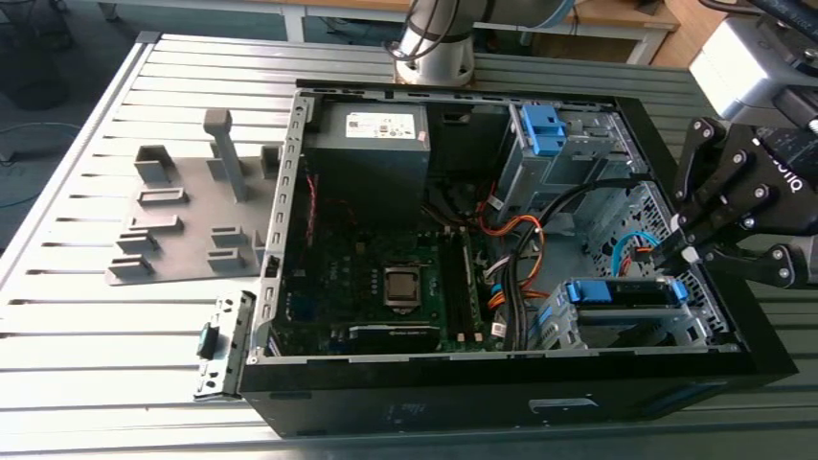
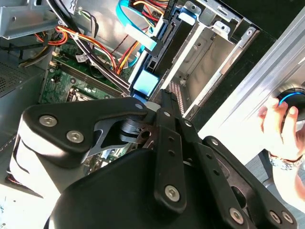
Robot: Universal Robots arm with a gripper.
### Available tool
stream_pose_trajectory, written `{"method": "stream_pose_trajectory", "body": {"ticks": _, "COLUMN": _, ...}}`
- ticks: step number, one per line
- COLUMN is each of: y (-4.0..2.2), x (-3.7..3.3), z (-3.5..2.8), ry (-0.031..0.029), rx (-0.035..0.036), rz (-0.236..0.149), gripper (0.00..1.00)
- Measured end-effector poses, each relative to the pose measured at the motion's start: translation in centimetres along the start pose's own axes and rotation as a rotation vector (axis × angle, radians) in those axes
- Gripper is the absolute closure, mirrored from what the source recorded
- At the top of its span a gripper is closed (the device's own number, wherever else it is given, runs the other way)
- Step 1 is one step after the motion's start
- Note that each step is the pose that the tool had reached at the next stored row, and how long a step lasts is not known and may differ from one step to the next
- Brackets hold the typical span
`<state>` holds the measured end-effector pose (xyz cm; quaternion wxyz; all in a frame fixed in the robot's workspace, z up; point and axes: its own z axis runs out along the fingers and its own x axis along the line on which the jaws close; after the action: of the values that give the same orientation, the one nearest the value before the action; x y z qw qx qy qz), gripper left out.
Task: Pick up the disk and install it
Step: 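Insert the disk into the insertion slot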
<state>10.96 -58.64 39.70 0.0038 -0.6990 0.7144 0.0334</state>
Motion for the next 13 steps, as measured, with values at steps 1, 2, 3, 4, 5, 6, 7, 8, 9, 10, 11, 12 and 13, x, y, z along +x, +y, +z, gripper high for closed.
{"method": "stream_pose_trajectory", "body": {"ticks": 1, "y": 0.00, "x": 0.00, "z": 0.05, "ry": -0.0001, "rx": 0.0000, "rz": 0.000, "gripper": 0.89}}
{"method": "stream_pose_trajectory", "body": {"ticks": 2, "y": -0.02, "x": 0.00, "z": 0.17, "ry": -0.0001, "rx": 0.0000, "rz": 0.000, "gripper": 0.89}}
{"method": "stream_pose_trajectory", "body": {"ticks": 3, "y": -0.11, "x": 0.02, "z": 0.34, "ry": 0.0000, "rx": -0.0001, "rz": 0.000, "gripper": 0.89}}
{"method": "stream_pose_trajectory", "body": {"ticks": 4, "y": -0.23, "x": 0.02, "z": 0.51, "ry": 0.0001, "rx": -0.0002, "rz": 0.000, "gripper": 0.89}}
{"method": "stream_pose_trajectory", "body": {"ticks": 5, "y": -0.39, "x": 0.03, "z": 0.69, "ry": -0.0001, "rx": -0.0005, "rz": 0.000, "gripper": 0.89}}
{"method": "stream_pose_trajectory", "body": {"ticks": 6, "y": -0.55, "x": 0.04, "z": 0.86, "ry": 0.0000, "rx": -0.0009, "rz": 0.000, "gripper": 0.89}}
{"method": "stream_pose_trajectory", "body": {"ticks": 7, "y": -0.71, "x": 0.04, "z": 1.04, "ry": 0.0000, "rx": -0.0012, "rz": 0.000, "gripper": 0.89}}
{"method": "stream_pose_trajectory", "body": {"ticks": 8, "y": -0.87, "x": 0.05, "z": 1.22, "ry": 0.0000, "rx": -0.0015, "rz": 0.000, "gripper": 0.89}}
{"method": "stream_pose_trajectory", "body": {"ticks": 9, "y": -1.03, "x": 0.05, "z": 1.39, "ry": 0.0000, "rx": -0.0018, "rz": 0.000, "gripper": 0.89}}
{"method": "stream_pose_trajectory", "body": {"ticks": 10, "y": -1.20, "x": 0.06, "z": 1.57, "ry": -0.0001, "rx": -0.0021, "rz": 0.000, "gripper": 0.89}}
{"method": "stream_pose_trajectory", "body": {"ticks": 11, "y": -1.37, "x": 0.06, "z": 1.74, "ry": 0.0000, "rx": -0.0023, "rz": 0.000, "gripper": 0.89}}
{"method": "stream_pose_trajectory", "body": {"ticks": 12, "y": -1.56, "x": 0.07, "z": 1.92, "ry": 0.0001, "rx": -0.0025, "rz": 0.000, "gripper": 0.89}}
{"method": "stream_pose_trajectory", "body": {"ticks": 13, "y": -1.74, "x": 0.07, "z": 2.09, "ry": 0.0001, "rx": -0.0027, "rz": 0.000, "gripper": 0.89}}
